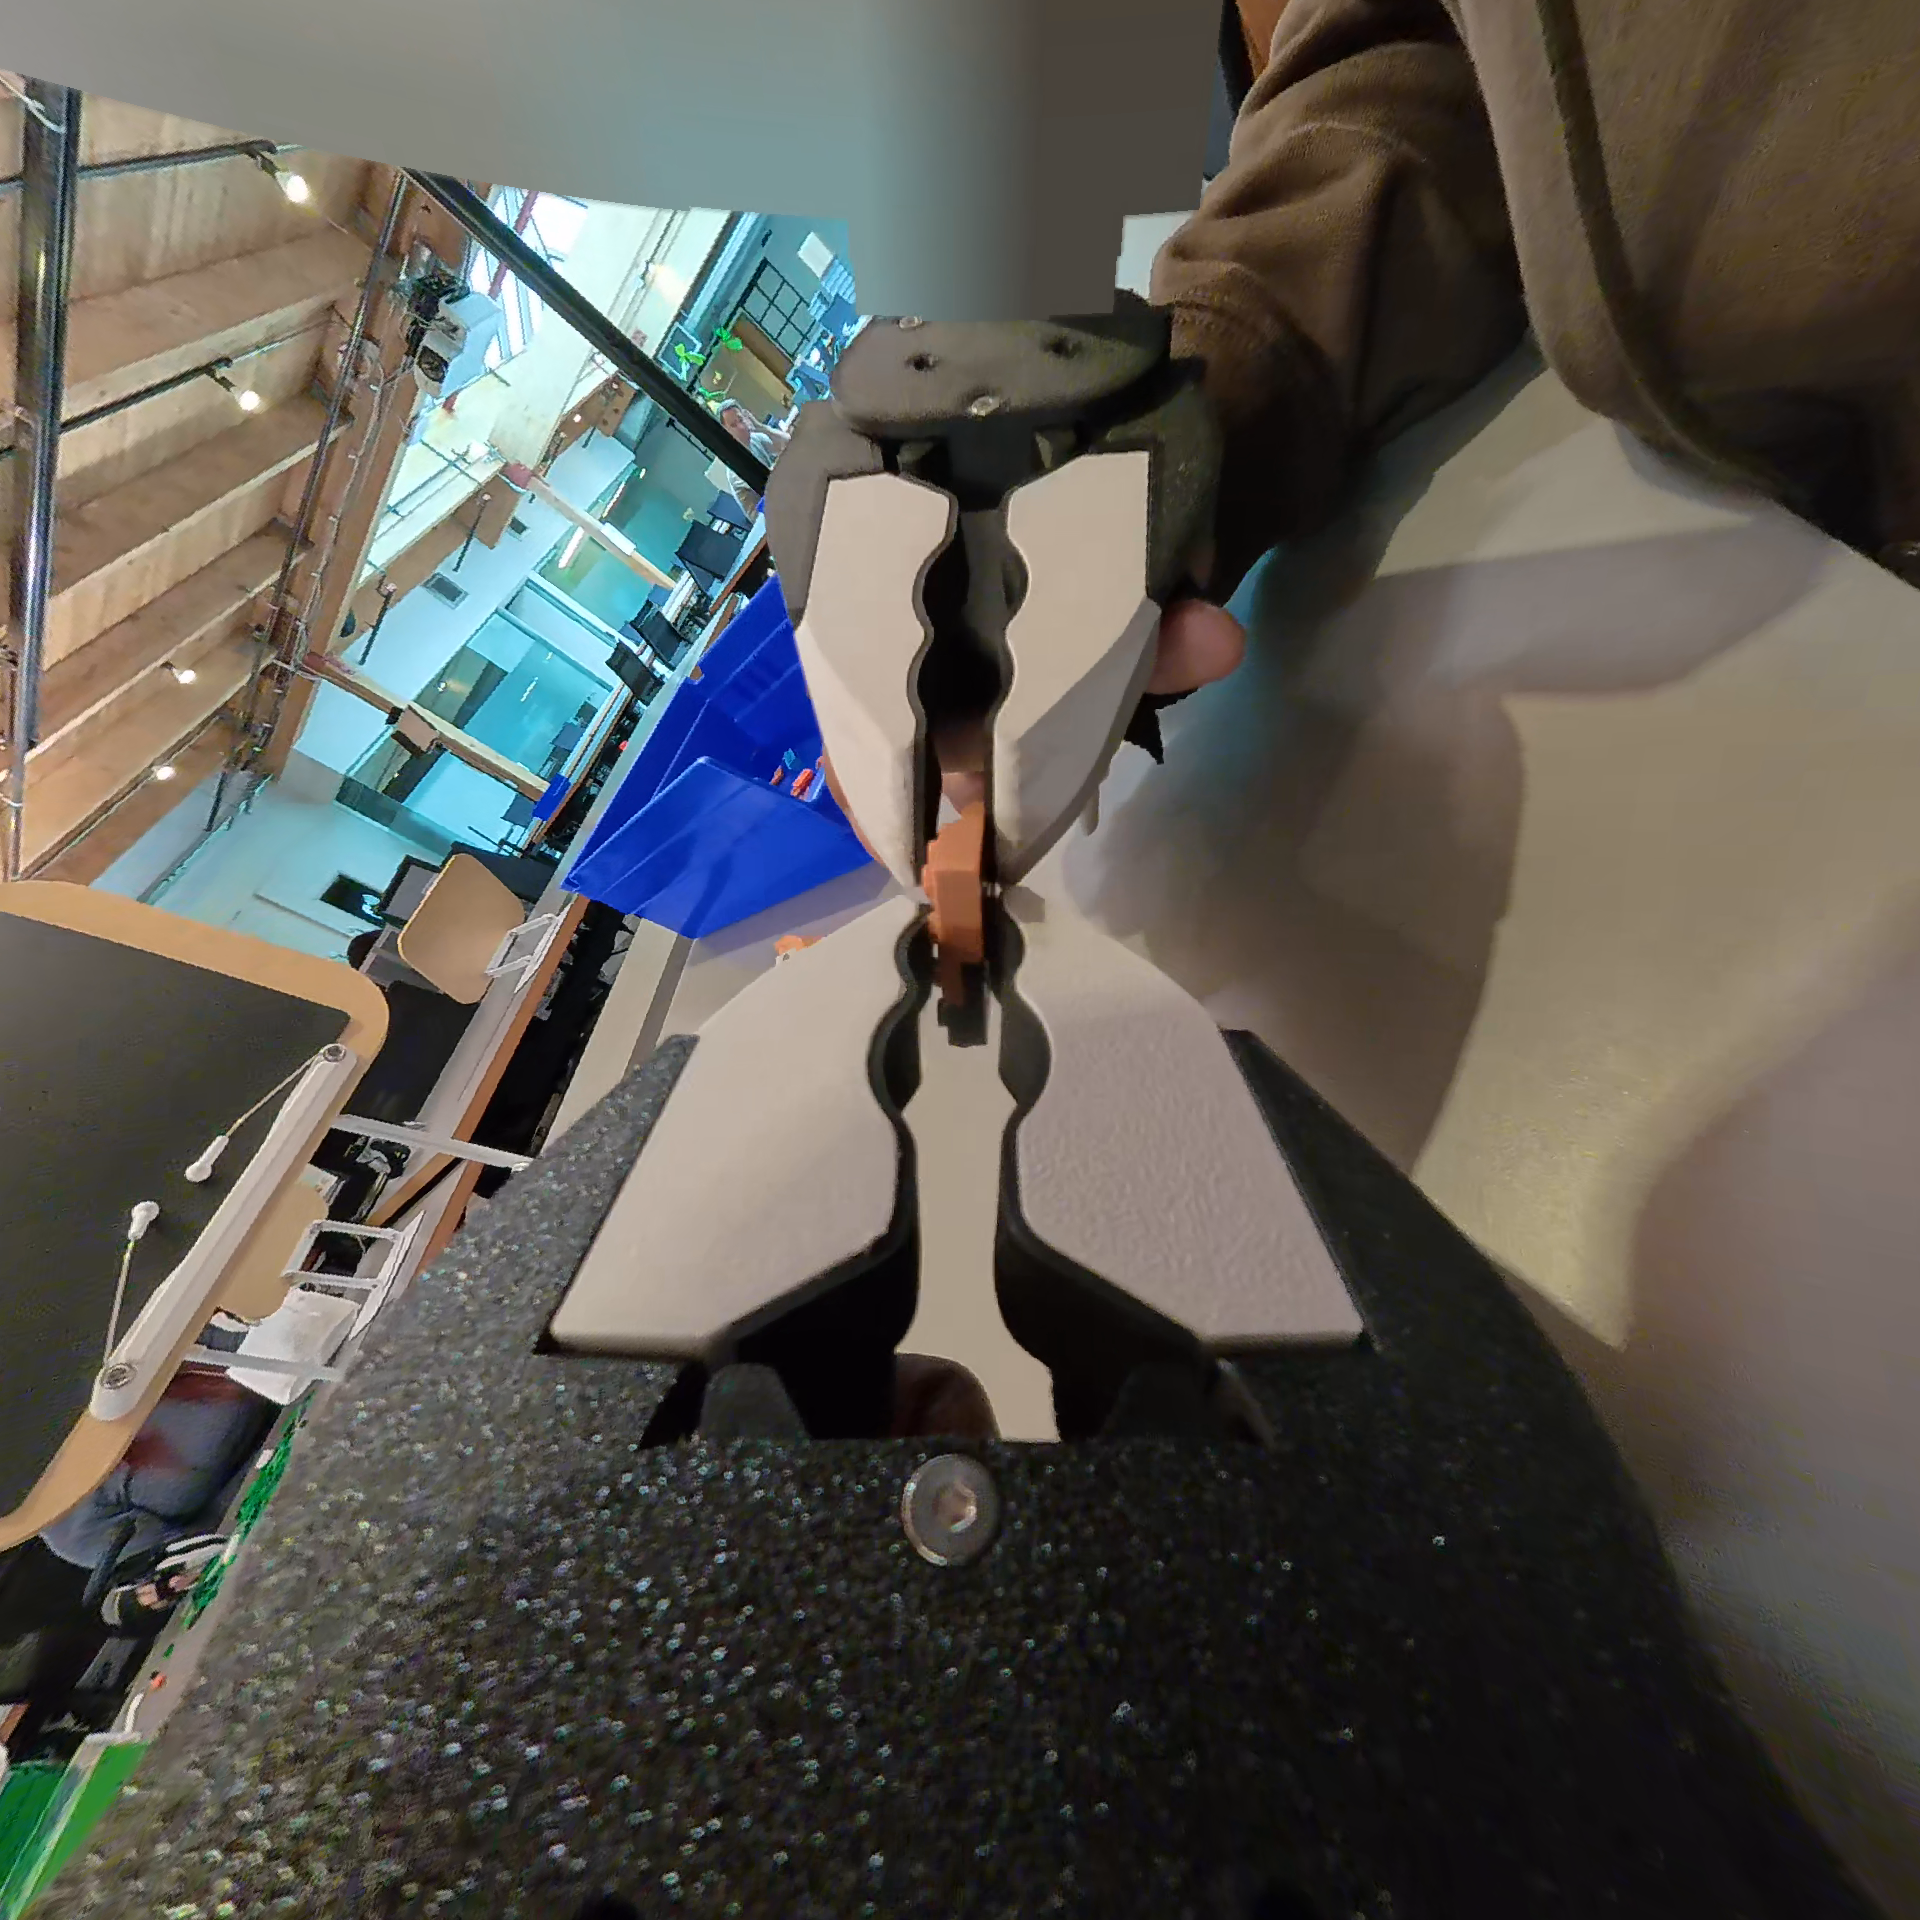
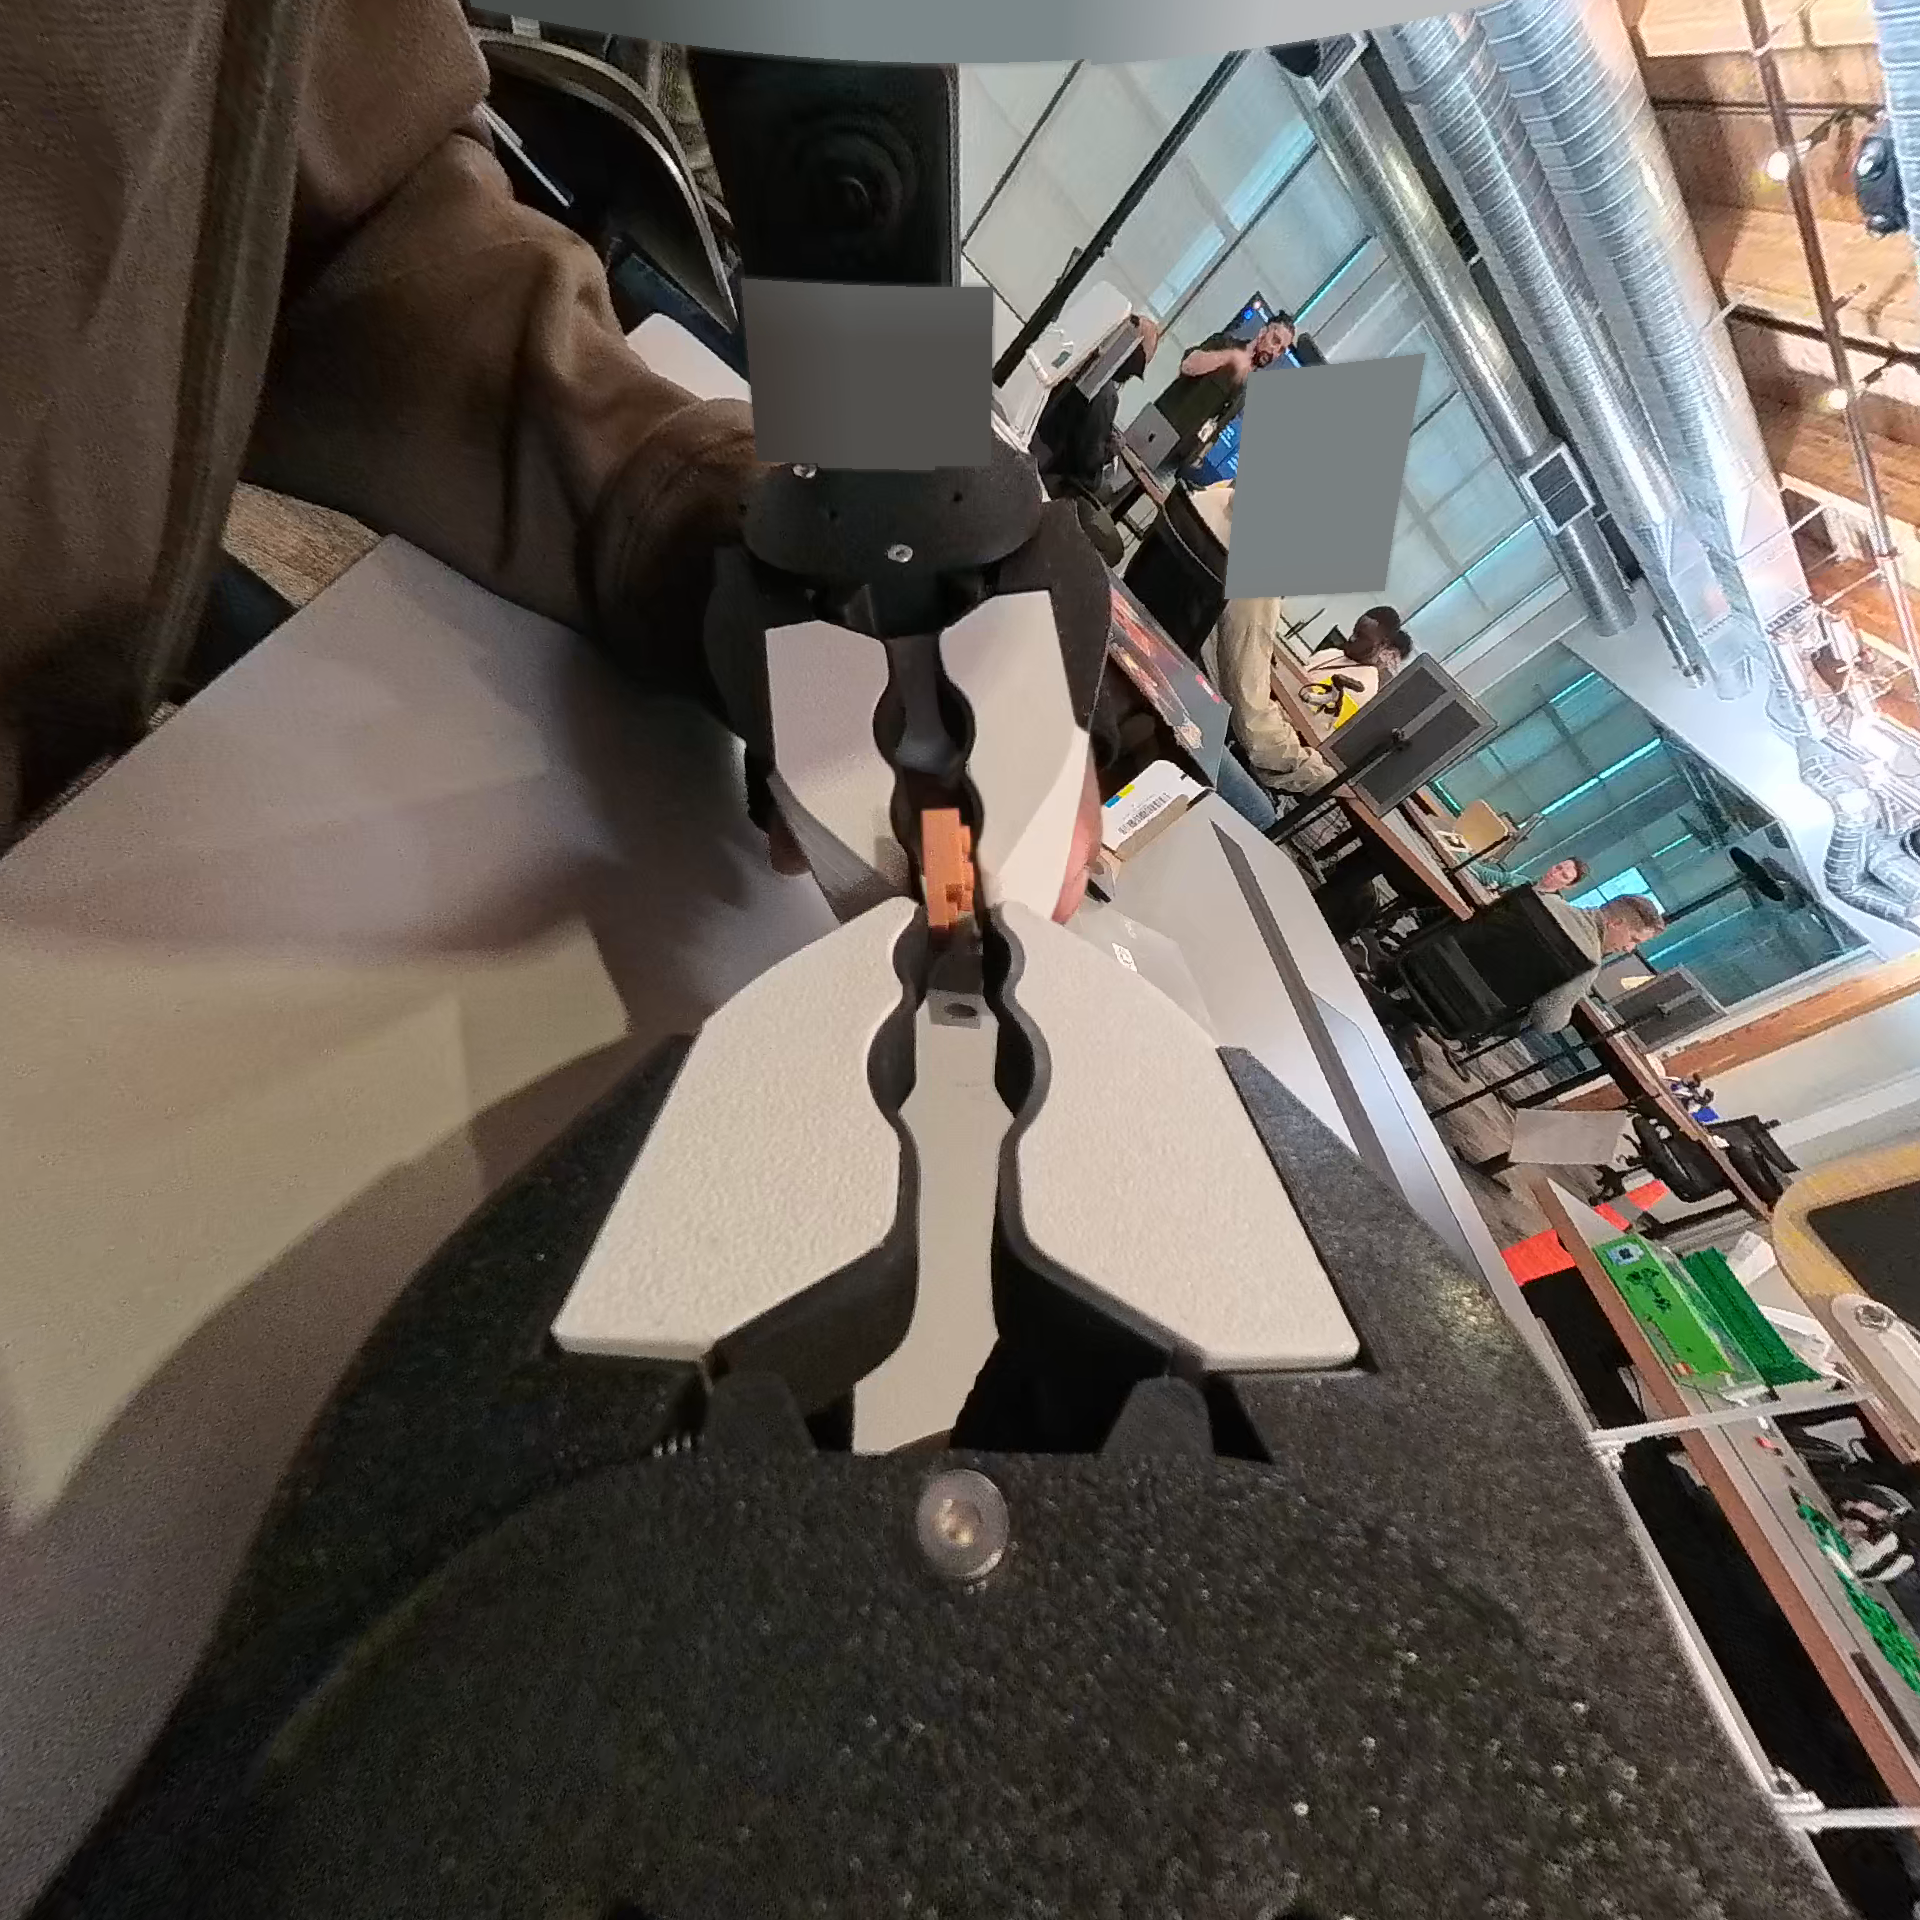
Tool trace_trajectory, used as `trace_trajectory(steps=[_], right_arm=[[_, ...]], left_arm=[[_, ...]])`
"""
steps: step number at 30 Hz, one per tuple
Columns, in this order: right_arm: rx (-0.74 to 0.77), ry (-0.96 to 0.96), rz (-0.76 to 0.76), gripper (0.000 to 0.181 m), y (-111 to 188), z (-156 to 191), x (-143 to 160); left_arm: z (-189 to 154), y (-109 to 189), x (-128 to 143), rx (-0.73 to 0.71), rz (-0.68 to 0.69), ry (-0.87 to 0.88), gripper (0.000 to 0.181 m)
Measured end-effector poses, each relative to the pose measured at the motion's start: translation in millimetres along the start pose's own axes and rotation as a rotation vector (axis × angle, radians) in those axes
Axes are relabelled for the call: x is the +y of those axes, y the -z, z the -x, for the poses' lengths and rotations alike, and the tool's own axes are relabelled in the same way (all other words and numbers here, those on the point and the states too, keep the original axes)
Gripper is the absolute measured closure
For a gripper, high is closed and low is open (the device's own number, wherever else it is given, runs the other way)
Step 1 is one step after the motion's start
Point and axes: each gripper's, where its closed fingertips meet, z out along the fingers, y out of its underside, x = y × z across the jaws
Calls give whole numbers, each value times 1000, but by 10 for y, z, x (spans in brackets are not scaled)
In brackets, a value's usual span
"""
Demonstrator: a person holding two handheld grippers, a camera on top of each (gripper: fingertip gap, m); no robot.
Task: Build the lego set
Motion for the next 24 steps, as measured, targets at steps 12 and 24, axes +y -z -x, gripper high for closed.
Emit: trace_trajectory(steps=[12,24], right_arm=[[-11,36,16,172,2,19,23],[-31,145,56,172,-3,72,82]], left_arm=[[-14,-8,21,22,25,-1,171],[-62,-22,71,62,61,-10,172]])
